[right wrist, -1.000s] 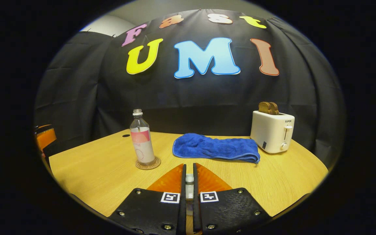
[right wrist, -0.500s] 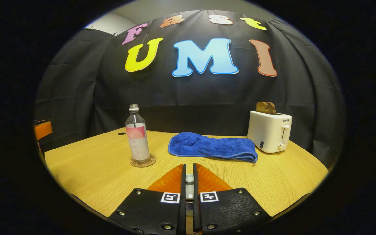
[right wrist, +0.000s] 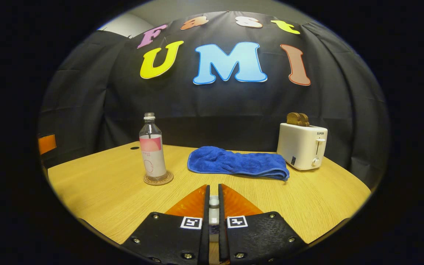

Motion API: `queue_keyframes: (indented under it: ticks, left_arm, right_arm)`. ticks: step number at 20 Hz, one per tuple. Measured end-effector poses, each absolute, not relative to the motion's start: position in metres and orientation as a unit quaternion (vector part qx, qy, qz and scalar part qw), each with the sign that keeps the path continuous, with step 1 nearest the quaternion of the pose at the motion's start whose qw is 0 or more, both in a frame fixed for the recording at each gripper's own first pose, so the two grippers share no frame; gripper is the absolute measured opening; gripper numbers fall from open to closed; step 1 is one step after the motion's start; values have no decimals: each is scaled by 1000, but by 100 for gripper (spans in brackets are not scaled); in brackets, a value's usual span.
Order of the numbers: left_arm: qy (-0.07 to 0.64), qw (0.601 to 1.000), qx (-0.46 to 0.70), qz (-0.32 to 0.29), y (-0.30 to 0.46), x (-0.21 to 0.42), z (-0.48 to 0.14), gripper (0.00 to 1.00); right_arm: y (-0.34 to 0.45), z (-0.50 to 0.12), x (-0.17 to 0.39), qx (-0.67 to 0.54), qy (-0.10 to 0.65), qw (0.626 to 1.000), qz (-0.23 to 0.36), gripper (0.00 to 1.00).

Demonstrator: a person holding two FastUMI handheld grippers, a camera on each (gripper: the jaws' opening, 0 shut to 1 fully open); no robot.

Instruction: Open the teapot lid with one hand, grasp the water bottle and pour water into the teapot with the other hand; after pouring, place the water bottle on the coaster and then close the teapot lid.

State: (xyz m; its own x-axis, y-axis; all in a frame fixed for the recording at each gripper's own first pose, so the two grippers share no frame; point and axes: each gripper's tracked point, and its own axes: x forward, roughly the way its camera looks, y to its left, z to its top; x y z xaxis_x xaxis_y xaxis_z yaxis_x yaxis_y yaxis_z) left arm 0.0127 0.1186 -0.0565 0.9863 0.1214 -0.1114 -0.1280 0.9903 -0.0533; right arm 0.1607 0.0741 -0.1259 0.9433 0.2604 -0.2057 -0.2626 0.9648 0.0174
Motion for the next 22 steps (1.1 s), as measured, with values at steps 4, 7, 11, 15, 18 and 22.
queue_keyframes:
  ticks: [4, 7, 11, 15, 18, 22]
  left_arm:
    - [46, 997, -23, 55, 112, 9, -51, 100]
    - [36, 998, -26, 44, 102, 12, -43, 100]
    - [31, 999, -24, 25, 79, 12, -38, 100]
    - [20, 999, -41, -7, 47, 6, -32, 100]
    - [18, 998, -47, -22, 31, -1, -31, 100]
    - [9, 998, -49, -27, 21, -12, -18, 100]
  right_arm:
    - [68, -111, 157, -7, 89, 989, 121, 16]
    - [59, -95, 156, -3, 69, 992, 106, 33]
    - [54, -75, 140, 1, 55, 993, 103, 55]
    - [33, -53, 105, -8, 36, 997, 74, 87]
    - [25, -44, 72, -1, 37, 998, 56, 95]
    - [24, -21, 32, 9, 25, 999, 45, 95]
